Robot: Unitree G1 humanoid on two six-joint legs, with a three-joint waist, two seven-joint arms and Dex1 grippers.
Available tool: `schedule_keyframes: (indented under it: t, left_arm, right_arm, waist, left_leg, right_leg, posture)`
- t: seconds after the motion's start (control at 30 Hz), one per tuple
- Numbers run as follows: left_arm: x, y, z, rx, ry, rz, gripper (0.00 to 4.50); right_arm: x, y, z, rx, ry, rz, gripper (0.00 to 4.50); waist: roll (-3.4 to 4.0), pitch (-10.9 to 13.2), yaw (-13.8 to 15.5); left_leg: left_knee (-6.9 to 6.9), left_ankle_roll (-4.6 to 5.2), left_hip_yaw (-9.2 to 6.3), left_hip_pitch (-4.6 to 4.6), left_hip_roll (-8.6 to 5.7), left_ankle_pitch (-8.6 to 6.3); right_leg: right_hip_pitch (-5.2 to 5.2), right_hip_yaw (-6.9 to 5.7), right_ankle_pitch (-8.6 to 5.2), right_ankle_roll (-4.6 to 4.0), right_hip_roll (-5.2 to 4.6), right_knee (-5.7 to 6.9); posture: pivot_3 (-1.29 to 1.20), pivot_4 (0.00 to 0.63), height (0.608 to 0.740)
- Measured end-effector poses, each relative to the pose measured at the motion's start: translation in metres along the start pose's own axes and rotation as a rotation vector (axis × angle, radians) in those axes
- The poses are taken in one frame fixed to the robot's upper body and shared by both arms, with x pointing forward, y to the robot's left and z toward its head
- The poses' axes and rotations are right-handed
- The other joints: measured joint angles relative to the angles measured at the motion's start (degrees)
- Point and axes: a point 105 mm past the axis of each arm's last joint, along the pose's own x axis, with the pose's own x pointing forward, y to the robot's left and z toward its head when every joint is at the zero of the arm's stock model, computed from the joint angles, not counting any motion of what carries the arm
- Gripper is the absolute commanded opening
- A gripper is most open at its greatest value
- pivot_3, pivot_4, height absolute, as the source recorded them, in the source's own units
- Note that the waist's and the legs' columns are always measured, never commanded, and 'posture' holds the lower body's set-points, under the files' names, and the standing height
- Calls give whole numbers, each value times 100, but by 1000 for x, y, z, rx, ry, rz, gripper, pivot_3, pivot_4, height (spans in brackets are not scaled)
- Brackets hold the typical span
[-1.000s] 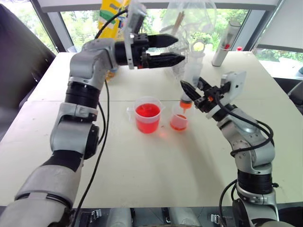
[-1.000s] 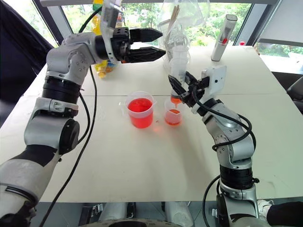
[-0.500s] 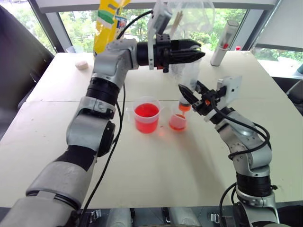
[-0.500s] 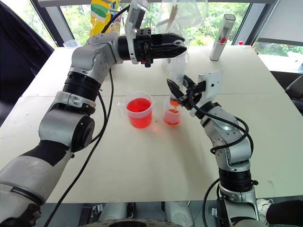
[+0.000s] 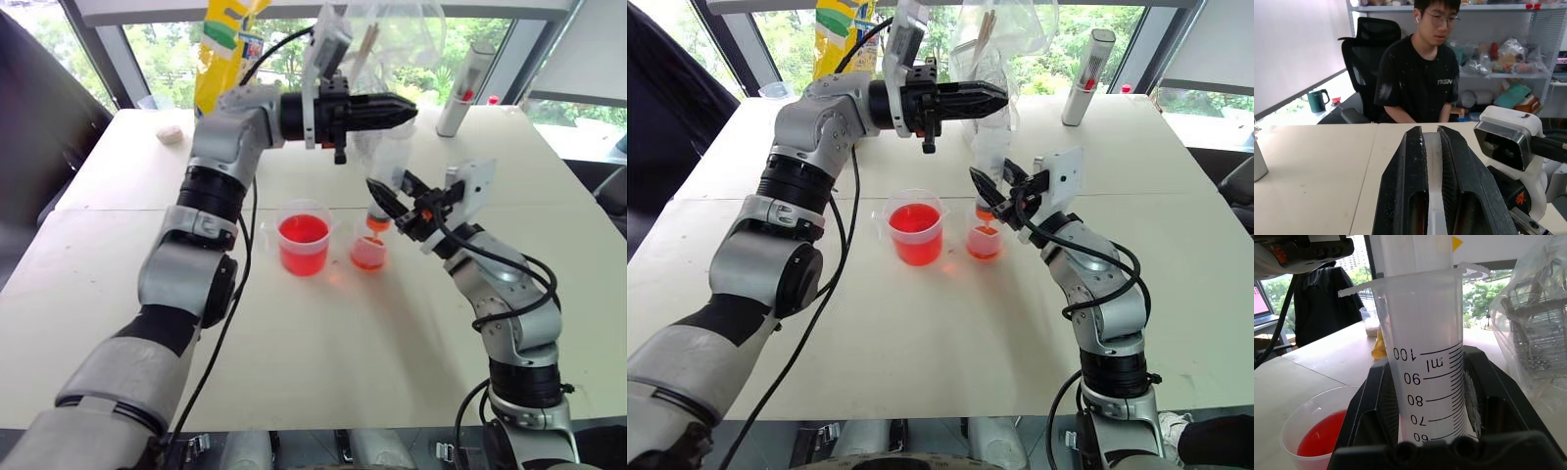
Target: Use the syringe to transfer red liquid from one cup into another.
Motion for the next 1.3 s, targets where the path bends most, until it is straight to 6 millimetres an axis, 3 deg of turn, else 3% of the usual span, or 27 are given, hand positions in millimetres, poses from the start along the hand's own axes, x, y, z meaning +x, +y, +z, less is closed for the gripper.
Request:
schedule_keyframes:
  t: [0.47,1.03,1.07,1.3]
  left_arm:
    - [0,-6,-18,-6,-4,9,20]
    - [-2,-9,-17,-1,-12,32,20]
    - [-2,-8,-16,-9,-12,35,904]
    - [-14,-3,-17,-73,2,71,4337]
  right_arm:
    - [1,0,1,13,62,35,1402]
    - [1,0,7,10,82,56,1402]
    - [0,0,8,10,79,55,1402]
    - [-3,-9,25,-9,-4,0,1402]
  waist:
    - [0,0,0]
    - [0,0,0]
    - [0,0,1]
    - [0,0,-17]
  left_leg:
    - [1,0,0,0,1,0]
    - [1,0,0,0,1,0]
    - [1,0,0,0,1,0]
    - [-2,0,0,4,3,0]
  right_leg:
    - [0,1,0,0,0,0]
    - [1,0,0,0,0,1]
    - [1,0,0,0,0,1]
    - [0,2,0,0,3,2]
  posture:
    - [0,150,739]
    - [0,150,739]
    - [0,150,739]
    - [0,150,739]
